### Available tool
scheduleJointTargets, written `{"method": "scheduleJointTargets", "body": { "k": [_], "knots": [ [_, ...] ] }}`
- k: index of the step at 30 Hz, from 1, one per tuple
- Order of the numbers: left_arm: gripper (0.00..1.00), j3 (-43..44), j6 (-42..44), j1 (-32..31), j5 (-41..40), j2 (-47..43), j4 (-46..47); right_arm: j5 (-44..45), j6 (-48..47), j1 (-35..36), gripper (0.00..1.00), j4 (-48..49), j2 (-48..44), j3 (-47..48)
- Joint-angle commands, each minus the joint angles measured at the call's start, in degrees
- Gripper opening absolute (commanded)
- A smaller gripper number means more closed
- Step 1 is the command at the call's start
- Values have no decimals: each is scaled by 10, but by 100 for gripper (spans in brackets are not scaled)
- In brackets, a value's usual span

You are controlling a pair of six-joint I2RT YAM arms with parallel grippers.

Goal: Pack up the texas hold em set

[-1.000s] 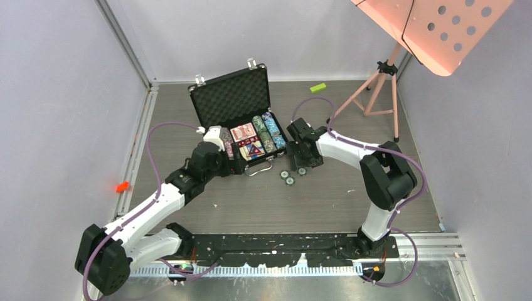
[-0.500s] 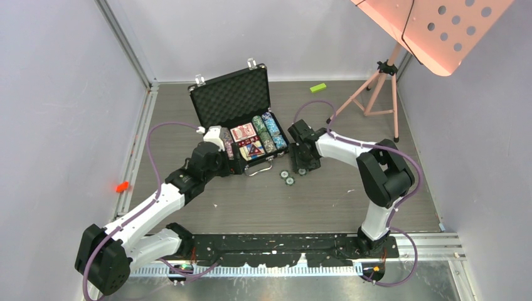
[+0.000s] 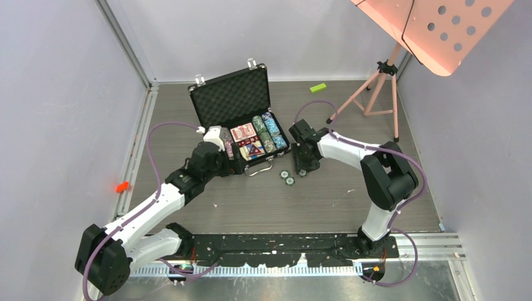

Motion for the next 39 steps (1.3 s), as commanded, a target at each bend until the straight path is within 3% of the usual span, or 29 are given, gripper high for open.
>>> {"method": "scheduleJointTargets", "body": {
  "k": [1,13,28,30,32,39],
  "knots": [
    [92,11,-5,3,4,-4,13,-2,13,23,36,-17,-52,2],
    [92,9,-7,3,8,-3,15,-14,43,81,35,3,-44,-7],
    [92,9,-7,3,5,-7,12,-6,44,90,35,32,9,1],
    [92,9,-6,3,4,-8,12,-4,44,90,40,30,9,1],
    [92,9,-6,3,4,-8,12,0,43,91,51,29,7,0],
    [92,11,-6,3,5,-3,14,20,34,94,63,13,7,6]
  ]
}}
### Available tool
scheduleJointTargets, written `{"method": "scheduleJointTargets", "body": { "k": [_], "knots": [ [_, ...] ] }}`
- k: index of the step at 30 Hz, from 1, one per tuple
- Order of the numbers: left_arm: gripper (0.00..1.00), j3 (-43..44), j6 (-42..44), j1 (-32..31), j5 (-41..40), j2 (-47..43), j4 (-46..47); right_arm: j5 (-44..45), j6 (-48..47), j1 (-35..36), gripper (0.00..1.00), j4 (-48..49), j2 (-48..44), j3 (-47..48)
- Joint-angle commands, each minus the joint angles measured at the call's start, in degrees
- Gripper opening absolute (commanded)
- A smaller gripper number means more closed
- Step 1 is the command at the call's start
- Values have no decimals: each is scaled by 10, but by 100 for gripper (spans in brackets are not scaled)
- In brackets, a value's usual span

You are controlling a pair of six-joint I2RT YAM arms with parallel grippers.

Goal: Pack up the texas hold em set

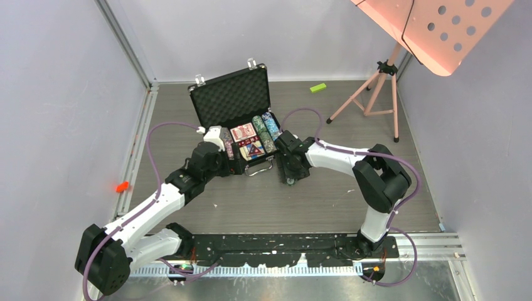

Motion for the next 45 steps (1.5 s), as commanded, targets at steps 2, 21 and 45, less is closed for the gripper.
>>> {"method": "scheduleJointTargets", "body": {
  "k": [2,21,45],
  "knots": [
    [92,10,-5,3,0,-4,14,23,-8,6,64,-4,2,13],
    [92,10,-5,3,-1,-8,7,35,0,41,50,-17,30,5],
    [92,9,-7,3,0,-9,8,43,-17,43,34,-88,-42,71]
  ]
}}
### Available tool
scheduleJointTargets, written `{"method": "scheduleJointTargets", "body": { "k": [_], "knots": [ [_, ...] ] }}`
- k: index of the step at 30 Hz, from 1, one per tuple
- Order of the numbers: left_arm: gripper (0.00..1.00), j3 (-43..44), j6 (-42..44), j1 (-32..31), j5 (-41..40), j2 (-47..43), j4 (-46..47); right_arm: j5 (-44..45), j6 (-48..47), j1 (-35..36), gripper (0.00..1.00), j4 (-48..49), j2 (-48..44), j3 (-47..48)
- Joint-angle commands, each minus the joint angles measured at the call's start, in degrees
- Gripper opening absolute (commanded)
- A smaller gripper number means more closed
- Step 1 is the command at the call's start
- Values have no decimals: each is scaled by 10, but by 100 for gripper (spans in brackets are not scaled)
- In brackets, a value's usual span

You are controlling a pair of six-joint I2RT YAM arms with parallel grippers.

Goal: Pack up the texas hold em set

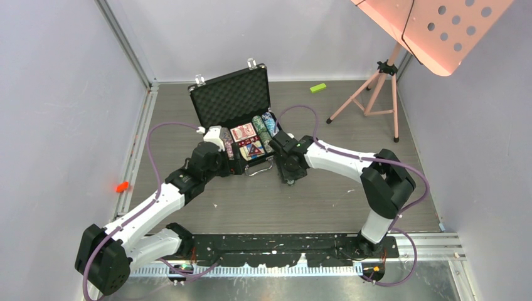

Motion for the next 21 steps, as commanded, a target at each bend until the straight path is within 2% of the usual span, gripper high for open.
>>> {"method": "scheduleJointTargets", "body": {
  "k": [1,14,21],
  "knots": [
    [92,9,-6,3,1,-8,8,11,-14,1,34,-9,-6,46],
    [92,9,-5,3,-1,-13,4,10,-27,-10,34,22,90,101],
    [92,11,-1,3,-3,-12,4,12,-25,-14,34,36,107,102]
  ]
}}
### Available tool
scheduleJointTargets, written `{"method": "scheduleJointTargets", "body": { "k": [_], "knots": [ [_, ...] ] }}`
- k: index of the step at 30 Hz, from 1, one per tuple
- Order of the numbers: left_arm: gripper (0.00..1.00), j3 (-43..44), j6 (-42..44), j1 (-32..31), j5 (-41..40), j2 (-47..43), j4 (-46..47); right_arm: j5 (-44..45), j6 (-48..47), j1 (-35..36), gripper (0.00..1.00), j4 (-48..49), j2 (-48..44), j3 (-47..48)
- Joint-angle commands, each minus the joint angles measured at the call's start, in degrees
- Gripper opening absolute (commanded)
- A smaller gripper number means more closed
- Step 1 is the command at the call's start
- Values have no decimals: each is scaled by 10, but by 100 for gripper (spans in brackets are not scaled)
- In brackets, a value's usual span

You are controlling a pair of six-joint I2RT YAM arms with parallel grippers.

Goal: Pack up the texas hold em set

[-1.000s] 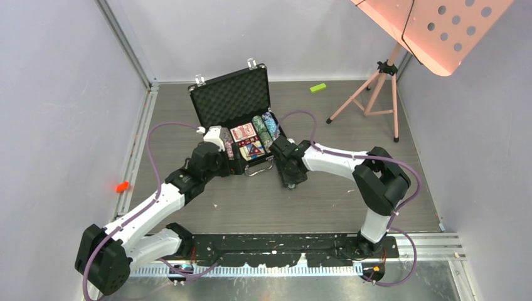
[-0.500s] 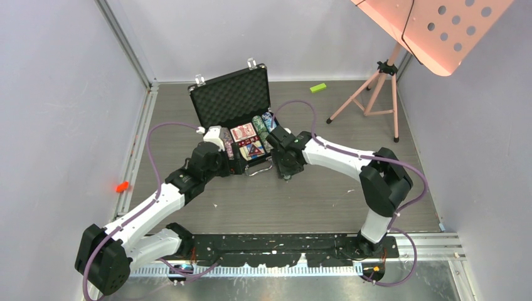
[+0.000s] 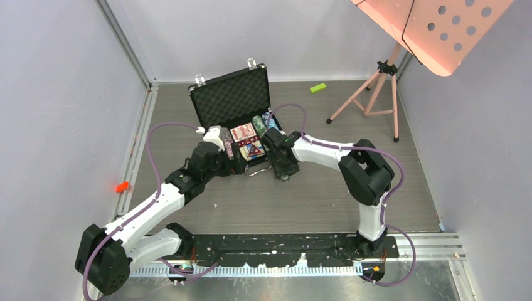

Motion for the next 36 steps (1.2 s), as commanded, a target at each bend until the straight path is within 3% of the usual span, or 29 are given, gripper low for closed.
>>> {"method": "scheduleJointTargets", "body": {
  "k": [1,7,16,22,32,36],
  "knots": [
    [92,11,5,3,-2,-10,5,10,-2,-3,34,20,-2,24],
    [92,12,5,3,-1,-7,6,11,-5,-8,37,20,-8,25],
    [92,11,6,3,-3,-7,6,10,-10,-15,57,27,1,24],
    [92,11,6,3,-5,-8,6,-1,-10,-19,63,37,2,15],
    [92,11,5,3,-5,-6,5,-24,-4,-22,64,49,17,-8],
    [92,12,6,3,-5,-6,4,-32,0,-22,58,51,21,-24]
  ]
}}
